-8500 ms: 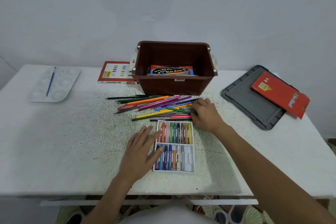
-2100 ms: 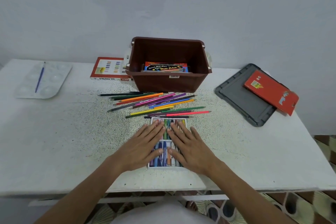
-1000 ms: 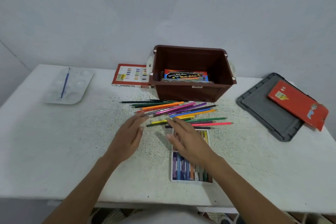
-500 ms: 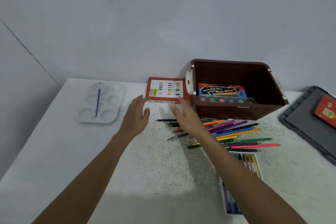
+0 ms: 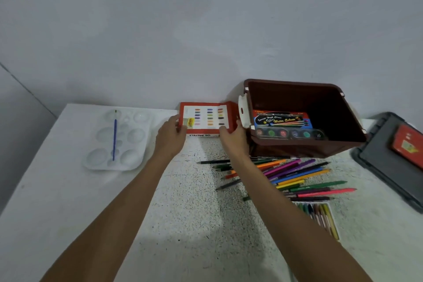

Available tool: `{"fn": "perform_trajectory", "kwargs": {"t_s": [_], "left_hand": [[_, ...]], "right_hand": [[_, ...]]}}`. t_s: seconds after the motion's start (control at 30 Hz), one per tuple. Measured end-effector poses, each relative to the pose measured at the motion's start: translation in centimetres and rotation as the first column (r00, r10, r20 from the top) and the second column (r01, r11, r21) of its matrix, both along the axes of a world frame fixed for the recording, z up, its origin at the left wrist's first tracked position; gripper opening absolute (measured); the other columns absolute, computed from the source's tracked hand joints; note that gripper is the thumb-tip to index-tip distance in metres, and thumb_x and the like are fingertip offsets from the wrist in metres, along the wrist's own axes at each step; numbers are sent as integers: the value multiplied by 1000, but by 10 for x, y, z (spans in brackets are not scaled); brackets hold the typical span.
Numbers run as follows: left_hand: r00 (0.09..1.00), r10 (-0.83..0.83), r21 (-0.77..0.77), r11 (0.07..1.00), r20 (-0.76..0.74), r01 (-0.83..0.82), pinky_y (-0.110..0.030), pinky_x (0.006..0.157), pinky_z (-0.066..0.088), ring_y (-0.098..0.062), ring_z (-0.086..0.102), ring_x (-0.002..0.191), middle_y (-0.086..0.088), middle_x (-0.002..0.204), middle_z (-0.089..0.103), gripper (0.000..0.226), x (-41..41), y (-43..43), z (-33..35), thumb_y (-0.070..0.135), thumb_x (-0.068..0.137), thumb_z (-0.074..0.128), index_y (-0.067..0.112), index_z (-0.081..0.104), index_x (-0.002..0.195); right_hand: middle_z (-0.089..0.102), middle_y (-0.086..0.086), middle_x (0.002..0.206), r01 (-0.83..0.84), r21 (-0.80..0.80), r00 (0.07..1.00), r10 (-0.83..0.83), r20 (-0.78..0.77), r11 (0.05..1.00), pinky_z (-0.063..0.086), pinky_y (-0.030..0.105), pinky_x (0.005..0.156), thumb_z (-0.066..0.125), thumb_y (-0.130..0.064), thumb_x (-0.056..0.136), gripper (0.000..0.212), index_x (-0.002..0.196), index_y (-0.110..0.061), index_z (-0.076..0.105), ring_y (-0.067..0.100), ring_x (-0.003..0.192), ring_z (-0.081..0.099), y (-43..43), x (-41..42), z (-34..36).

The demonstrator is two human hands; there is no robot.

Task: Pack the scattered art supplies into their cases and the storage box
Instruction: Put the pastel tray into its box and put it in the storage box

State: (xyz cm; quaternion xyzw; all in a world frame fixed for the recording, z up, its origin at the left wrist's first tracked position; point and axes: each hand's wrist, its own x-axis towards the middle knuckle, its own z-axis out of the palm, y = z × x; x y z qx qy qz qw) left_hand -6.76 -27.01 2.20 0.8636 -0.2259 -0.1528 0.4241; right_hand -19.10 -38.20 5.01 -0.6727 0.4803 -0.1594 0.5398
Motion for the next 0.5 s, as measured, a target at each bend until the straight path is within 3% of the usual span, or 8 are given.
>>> {"fn": "perform_trajectory", "kwargs": {"t_s": [0.1,0.17,0.3,0.37,0.43,0.5], "left_hand": [[995,103,9,995,3,-103,-27,73,51,-21,65,97,-10,122,66,37,2,6,-3,26,100,51,8,56,132],[993,116,9,993,-1,-116,-18,60,44,-16,63,87,-9,117,69,33,0,12,-4,23,101,47,7,60,126],[985,171,-31,985,-9,-171,-14,56,39,-13,59,86,-8,118,66,34,-10,26,-2,24,101,47,10,59,130],[983,185,-52,981,2,-185,-16,62,42,-12,59,89,-7,120,64,36,-17,36,-2,29,101,48,13,57,132],[980,197,-63,978,2,-197,-21,70,46,-12,59,90,-6,121,62,37,-29,47,-1,31,101,48,14,55,133],[976,216,-47,975,3,-215,-23,72,46,-11,58,91,-6,122,61,38,-41,58,0,32,101,48,15,53,134]], "right_hand": [[66,-2,116,35,33,999,-36,15,999,51,42,96,54,-30,95,44,138,-22,49,23,105,62,3,0,-4],[66,1,114,40,39,999,-40,2,998,50,33,81,52,-32,95,38,132,-21,52,22,100,62,4,-3,-5],[66,-2,90,-2,22,1000,2,7,1000,39,16,47,50,-29,99,27,119,-14,61,6,62,54,8,-16,-3],[64,-5,81,-45,18,998,44,52,999,35,12,41,52,-25,100,29,123,-12,63,-1,50,49,16,-25,0],[63,-8,82,-95,8,993,94,74,995,40,13,43,53,-23,101,33,131,-11,57,-1,58,59,26,-38,5],[59,-15,86,-133,21,988,131,87,991,51,20,58,53,-24,101,35,134,-12,52,0,84,60,34,-52,11]]}}
